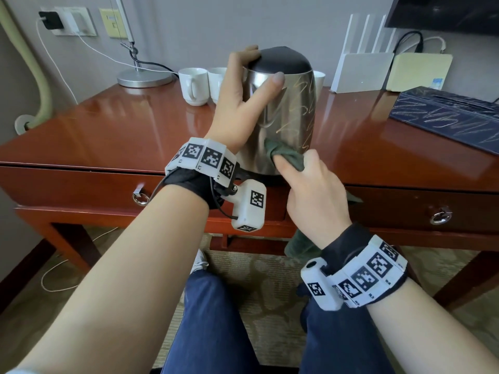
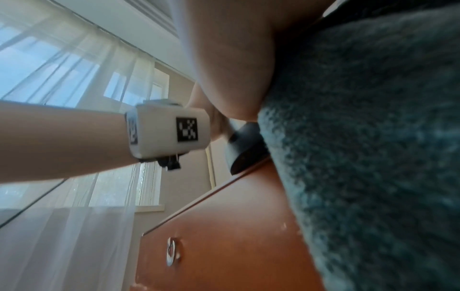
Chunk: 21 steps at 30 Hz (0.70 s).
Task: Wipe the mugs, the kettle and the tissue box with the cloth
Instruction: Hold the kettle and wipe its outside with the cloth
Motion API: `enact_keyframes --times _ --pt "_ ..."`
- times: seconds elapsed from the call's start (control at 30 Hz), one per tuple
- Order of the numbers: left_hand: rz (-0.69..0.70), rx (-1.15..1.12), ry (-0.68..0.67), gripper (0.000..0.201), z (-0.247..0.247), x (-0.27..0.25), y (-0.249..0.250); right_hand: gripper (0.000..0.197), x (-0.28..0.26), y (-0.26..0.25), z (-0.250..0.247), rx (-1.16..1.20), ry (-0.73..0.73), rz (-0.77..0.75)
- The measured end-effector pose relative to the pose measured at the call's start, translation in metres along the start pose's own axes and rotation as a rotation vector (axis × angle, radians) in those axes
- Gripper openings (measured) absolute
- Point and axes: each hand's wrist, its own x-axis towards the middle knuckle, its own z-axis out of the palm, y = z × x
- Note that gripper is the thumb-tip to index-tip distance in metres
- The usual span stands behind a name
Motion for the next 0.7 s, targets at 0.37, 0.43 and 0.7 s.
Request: enact_keyframes --times 0.37,0.43,0.7 --pt "0.013 0.013 -0.007 0.052 -0.001 -0.002 0.001 0.065 -0.016 -0.007 0.010 -0.049 -0.061 -0.004" --pt "0.009 0.012 -0.003 0.052 -0.001 -0.002 0.002 0.065 -0.007 -0.011 0.006 -0.074 -0.037 -0.037" --pt "0.004 0.000 0.007 0.055 0.000 -0.001 -0.001 0.063 0.003 0.001 -0.010 -0.071 0.035 0.087"
